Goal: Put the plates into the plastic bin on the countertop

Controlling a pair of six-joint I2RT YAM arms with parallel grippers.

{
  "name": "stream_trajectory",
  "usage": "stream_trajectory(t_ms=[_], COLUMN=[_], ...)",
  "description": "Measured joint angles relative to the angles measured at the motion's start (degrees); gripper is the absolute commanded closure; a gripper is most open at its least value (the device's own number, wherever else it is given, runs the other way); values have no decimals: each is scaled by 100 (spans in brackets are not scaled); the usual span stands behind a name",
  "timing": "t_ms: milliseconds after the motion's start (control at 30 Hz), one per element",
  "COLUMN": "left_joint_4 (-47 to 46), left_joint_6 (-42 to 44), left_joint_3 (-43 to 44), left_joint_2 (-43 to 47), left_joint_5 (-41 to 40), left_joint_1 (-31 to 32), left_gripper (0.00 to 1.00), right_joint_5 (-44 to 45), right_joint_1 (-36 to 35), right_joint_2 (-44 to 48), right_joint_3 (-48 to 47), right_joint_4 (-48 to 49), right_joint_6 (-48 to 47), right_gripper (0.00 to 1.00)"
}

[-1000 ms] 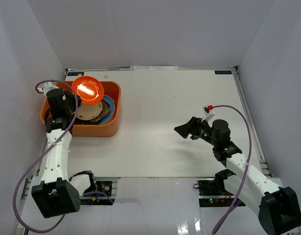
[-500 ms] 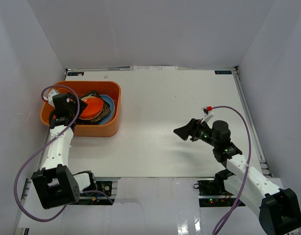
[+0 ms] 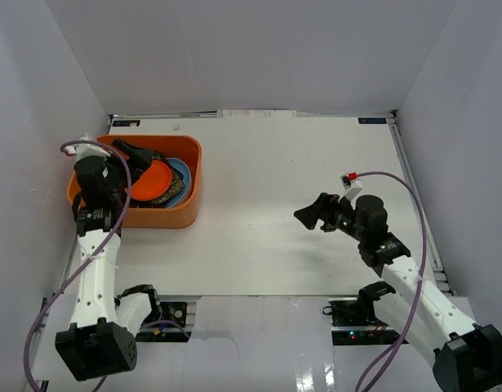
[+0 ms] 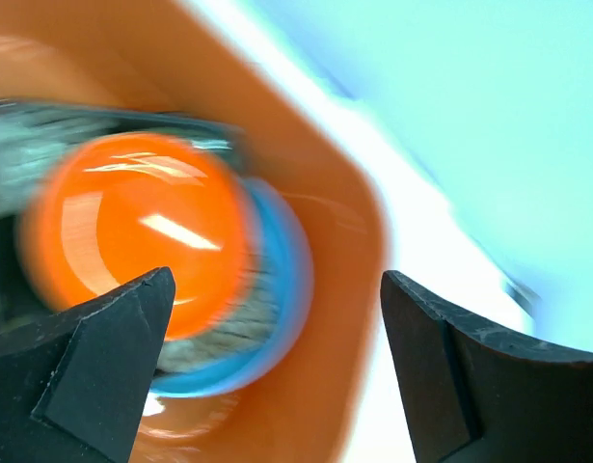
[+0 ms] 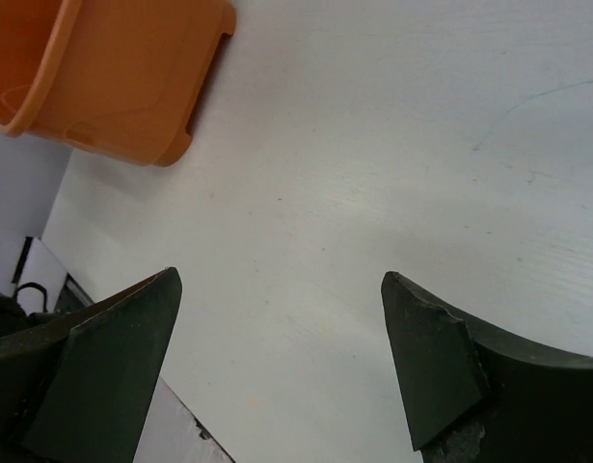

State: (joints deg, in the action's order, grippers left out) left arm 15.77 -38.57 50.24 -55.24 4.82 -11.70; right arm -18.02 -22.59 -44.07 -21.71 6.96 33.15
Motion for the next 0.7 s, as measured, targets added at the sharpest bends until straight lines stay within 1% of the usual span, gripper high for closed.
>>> stream_trajectory(t_ms=[67,100,200,267,367,467,567,700], left_joint_4=[-234,-393,-706,-737,-678,-461,-284,-111], left_joint_6=[61,114,350,507,658,809,949,1067], left_joint_3=[118,168,223,223,240,402,590,697], left_joint_2=[188,260,431,570,879,1158,1440,1779], left_joint_5=[656,975,1917,2590,3285,3633,3810,3917], left_joint_1=[219,428,1220,1685,1888,1982,2094,2162], left_gripper=[2,2,2,2,2,2,2,2], right_joint_5=[251,404,839,1145,1670,2050,2297,2577], right_joint_1=[0,0,0,0,0,0,0,0], right_joint_2=[81,151,446,710,1257,1884,2396,2723], right_joint_3=[-315,-540,-1333,-1784,-2297,-2566,-2640,-2643], right_joint_4=[-442,-734,-1453,-1821,-2157,-2361,-2376,-2385], right_joint_6=[-214,-337,-684,-837,-992,-1082,-1117,-1134], right_gripper=[10,10,10,10,10,10,10,10])
